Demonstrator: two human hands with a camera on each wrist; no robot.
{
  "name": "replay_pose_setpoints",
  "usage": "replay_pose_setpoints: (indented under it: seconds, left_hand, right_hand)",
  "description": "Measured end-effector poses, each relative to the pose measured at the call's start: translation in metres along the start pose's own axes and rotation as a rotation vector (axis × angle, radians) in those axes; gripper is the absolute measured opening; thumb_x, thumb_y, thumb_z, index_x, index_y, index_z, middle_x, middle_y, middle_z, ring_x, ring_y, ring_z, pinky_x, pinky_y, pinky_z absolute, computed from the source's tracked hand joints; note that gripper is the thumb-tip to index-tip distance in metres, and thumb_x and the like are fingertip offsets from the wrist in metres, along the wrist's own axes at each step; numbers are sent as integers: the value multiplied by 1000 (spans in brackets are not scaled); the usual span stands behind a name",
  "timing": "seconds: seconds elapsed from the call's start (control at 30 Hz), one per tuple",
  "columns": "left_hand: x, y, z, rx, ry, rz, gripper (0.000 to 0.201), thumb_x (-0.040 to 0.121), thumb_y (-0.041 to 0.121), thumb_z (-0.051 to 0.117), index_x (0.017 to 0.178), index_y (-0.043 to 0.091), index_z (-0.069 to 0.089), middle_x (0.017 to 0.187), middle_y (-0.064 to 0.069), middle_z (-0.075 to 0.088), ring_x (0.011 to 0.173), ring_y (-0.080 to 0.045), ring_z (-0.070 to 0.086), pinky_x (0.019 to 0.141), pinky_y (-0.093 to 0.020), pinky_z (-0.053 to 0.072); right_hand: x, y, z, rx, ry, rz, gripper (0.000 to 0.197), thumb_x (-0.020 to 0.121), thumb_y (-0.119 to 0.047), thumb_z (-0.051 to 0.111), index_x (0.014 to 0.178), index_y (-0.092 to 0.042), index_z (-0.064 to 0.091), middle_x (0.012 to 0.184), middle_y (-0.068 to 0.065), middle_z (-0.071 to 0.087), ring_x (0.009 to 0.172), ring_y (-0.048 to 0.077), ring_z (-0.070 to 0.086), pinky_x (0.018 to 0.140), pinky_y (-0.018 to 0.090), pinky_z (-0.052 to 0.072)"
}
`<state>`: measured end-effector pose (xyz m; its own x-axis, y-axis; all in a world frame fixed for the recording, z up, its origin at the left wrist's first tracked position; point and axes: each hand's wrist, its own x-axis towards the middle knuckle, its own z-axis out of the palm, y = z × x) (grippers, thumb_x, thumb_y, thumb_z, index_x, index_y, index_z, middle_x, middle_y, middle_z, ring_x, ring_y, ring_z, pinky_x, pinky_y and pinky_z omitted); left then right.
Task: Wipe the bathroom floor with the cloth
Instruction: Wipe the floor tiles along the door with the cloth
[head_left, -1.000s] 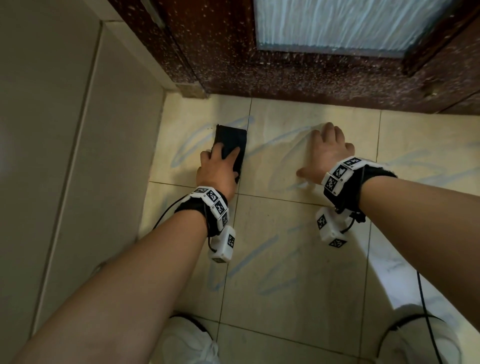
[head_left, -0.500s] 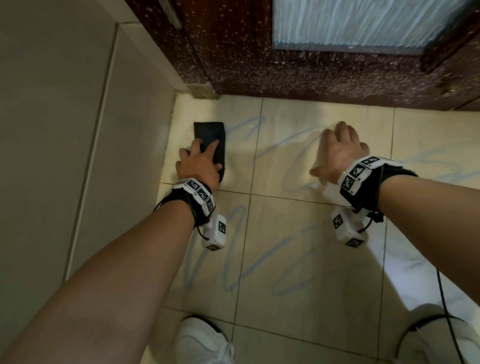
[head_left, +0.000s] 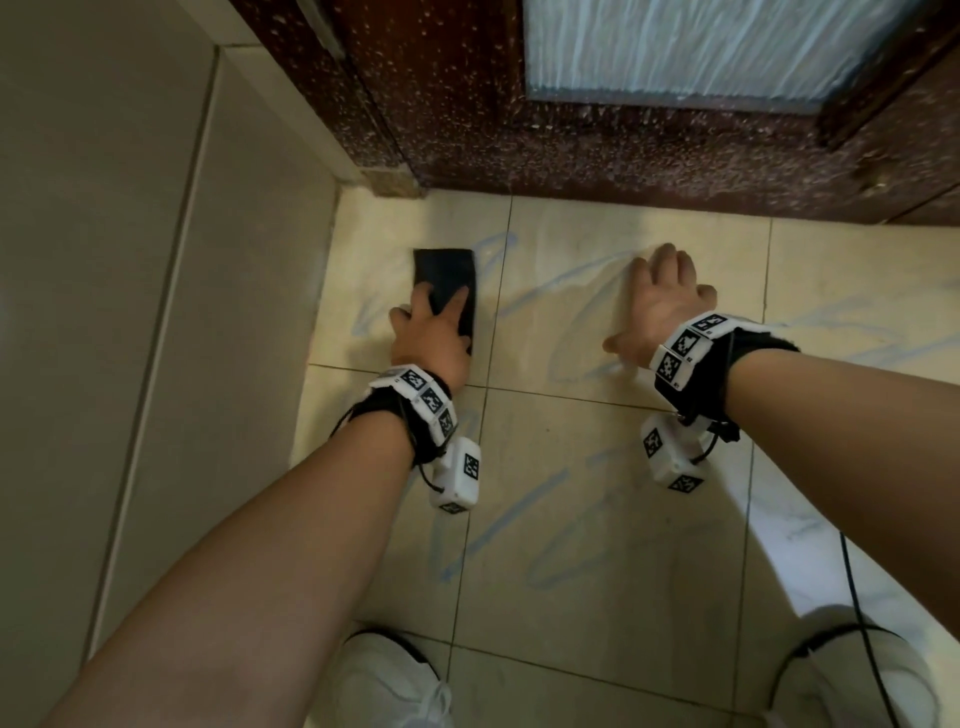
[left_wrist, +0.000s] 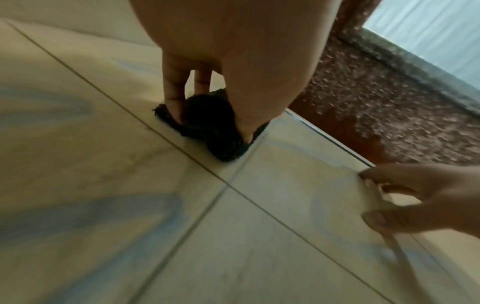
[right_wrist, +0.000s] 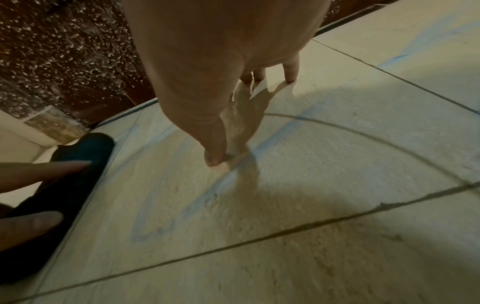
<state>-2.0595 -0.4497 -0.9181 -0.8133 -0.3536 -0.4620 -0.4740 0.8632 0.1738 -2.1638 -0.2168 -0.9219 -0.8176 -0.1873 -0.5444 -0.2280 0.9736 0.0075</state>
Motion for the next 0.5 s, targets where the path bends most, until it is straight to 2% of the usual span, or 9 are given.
replay_pose_setpoints:
  seconds: [0.13,0.23,0.3,0.43,0.5]
  left_hand:
    - [-9,27,10,53,-2,94,61,96,24,52,150,39,29,158,-1,11,127,-31,25,88,-40,47]
    - [-9,34,7,238,29,77,64,94,28,54,150,38,27,154,-5,20,126,-33,29,95,-49,38]
    - [-11,43,6,343,82,89,68,88,23,58,150,32,30,151,-9,26,126,-34,31,96,-51,34]
    - [-13,49,11,228,32,58,73,88,9,55,153,24,25,155,-10,17,129,-35,28,90,-46,43]
    - [-12,43,12,193,13,58,75,88,8,55,154,24,22,156,-9,14,130,-34,27,86,-45,47]
  right_hand:
    - [0,0,1,-9,18,-3,110,71,-56,78,151,-14,17,161,16,2,148,35,6,112,55,29]
    - [0,0,2,-15,23,-8,110,70,-57,78,151,-14,17,160,16,3,147,35,7,111,55,30]
    - [1,-1,2,-13,19,-7,110,69,-57,78,150,-14,18,160,16,4,147,35,8,111,55,30]
    - [2,-3,-3,-49,3,8,106,66,-57,80,146,-14,25,157,15,10,144,34,14,112,61,23]
    - [3,-7,-5,-72,-6,9,105,66,-54,81,146,-14,27,158,14,6,145,35,12,114,61,18]
